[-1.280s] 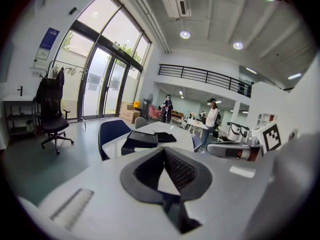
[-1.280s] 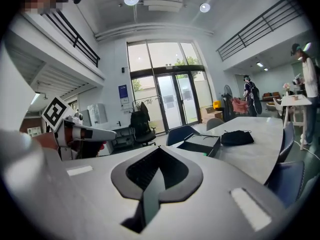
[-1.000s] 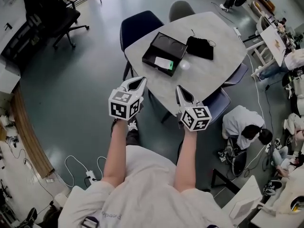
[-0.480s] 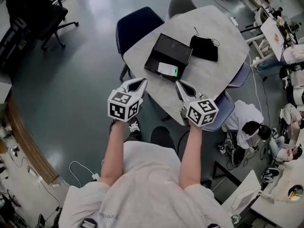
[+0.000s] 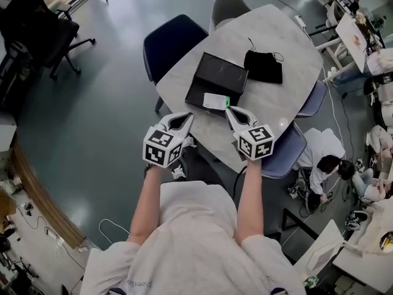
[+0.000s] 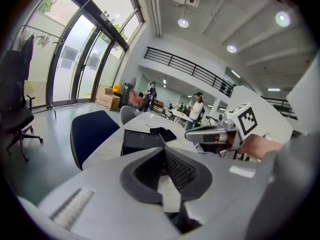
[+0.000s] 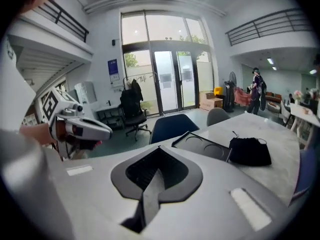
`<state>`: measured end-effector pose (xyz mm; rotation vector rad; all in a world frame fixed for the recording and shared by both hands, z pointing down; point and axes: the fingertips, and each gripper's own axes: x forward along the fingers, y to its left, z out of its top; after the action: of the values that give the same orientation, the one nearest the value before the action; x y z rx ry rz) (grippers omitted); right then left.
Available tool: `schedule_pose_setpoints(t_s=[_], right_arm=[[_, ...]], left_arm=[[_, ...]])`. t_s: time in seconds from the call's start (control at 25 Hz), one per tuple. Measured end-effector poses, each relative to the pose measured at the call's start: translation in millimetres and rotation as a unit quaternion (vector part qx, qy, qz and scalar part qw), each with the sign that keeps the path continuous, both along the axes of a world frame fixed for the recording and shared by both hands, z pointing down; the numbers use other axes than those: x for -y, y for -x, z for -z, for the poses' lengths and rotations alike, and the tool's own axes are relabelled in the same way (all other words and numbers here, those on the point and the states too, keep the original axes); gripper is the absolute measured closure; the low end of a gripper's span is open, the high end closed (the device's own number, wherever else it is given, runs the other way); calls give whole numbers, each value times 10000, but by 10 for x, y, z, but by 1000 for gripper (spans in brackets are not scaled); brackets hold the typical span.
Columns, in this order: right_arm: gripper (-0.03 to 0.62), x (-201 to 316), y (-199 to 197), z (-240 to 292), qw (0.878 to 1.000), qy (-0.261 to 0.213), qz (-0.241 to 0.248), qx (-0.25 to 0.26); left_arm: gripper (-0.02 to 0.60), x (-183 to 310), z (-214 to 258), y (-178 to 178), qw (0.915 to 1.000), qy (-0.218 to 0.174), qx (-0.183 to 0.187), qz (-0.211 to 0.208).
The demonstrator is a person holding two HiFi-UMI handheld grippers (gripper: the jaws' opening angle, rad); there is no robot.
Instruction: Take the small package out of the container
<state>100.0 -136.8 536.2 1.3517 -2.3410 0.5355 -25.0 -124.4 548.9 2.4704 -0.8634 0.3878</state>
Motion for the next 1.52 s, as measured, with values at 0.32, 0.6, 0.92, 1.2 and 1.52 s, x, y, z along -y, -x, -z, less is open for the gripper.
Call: schedule_pose_setpoints(t_s=[0.32, 0.6, 0.92, 1.2, 1.52], right_arm=[[595, 391, -174, -731, 9723, 638, 1355, -1796], [595, 602, -213, -1362, 9365, 1126, 2279, -2417], [534, 738, -113, -1814, 9026, 1351, 3044, -2726], [450, 704, -80, -2049, 8780, 1619, 3520, -2811], [312, 576, -160, -2353, 8347, 1763, 4023, -3322]], left_arm=[[528, 401, -217, -230, 9982, 149, 415, -404], [528, 679, -327, -378, 9953, 194, 692, -642], [528, 735, -429, -429, 9931, 386, 825, -737], [528, 664, -583, -432, 9907, 605, 896, -823], [528, 722, -631, -367, 9916, 665, 917, -629]])
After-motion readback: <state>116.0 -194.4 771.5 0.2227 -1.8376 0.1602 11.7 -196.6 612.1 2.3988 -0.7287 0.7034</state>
